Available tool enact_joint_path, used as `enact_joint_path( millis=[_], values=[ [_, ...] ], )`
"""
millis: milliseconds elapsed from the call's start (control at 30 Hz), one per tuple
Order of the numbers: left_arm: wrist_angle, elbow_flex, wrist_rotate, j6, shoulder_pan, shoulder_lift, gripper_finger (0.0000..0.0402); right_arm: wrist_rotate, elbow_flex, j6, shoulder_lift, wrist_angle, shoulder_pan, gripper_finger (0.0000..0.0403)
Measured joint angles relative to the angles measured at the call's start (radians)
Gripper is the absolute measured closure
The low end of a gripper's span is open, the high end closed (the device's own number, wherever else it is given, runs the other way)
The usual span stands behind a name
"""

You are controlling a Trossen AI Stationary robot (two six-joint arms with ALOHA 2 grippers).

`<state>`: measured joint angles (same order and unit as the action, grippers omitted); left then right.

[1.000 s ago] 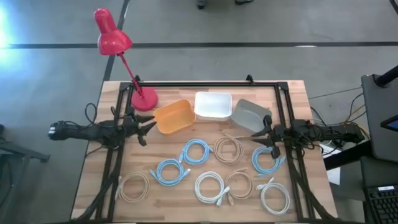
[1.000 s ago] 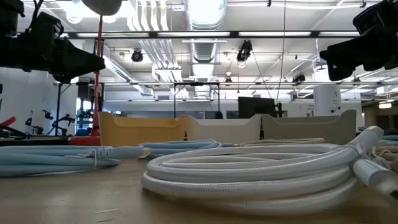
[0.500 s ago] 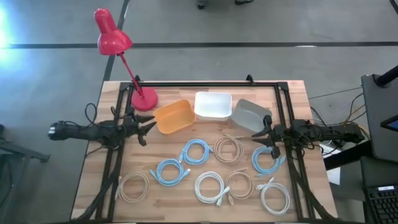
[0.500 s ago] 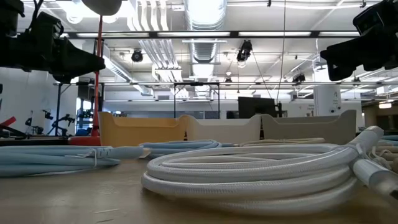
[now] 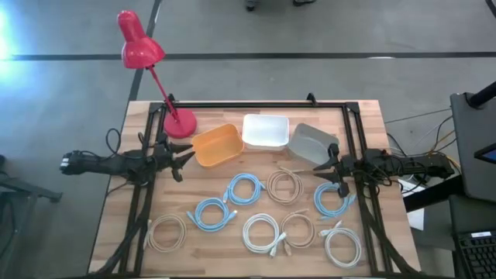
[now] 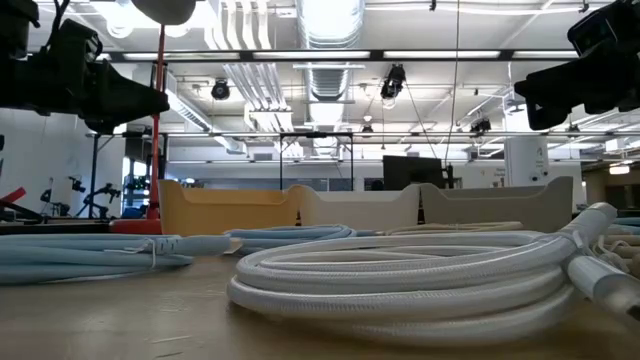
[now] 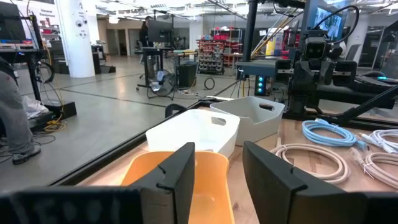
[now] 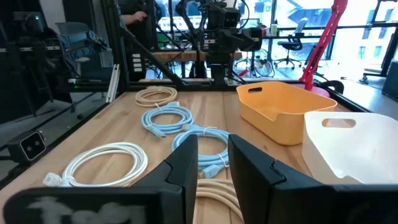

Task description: Pick & Place USB Port

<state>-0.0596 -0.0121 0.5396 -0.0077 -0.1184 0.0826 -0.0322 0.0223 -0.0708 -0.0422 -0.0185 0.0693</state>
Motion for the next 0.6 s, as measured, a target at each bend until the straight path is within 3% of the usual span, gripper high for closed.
enact_joint_path(
  millis=[333,600],
  values=[
    [0.000,0.000,0.000,0.000,0.000,0.000,0.0261,0.000,0.000,0.000,0.000,0.000,0.000,0.0335],
    [0.000,0.000,0.000,0.000,0.000,0.000,0.0261,0.000,0.000,0.000,0.000,0.000,0.000,0.0325]
  ],
)
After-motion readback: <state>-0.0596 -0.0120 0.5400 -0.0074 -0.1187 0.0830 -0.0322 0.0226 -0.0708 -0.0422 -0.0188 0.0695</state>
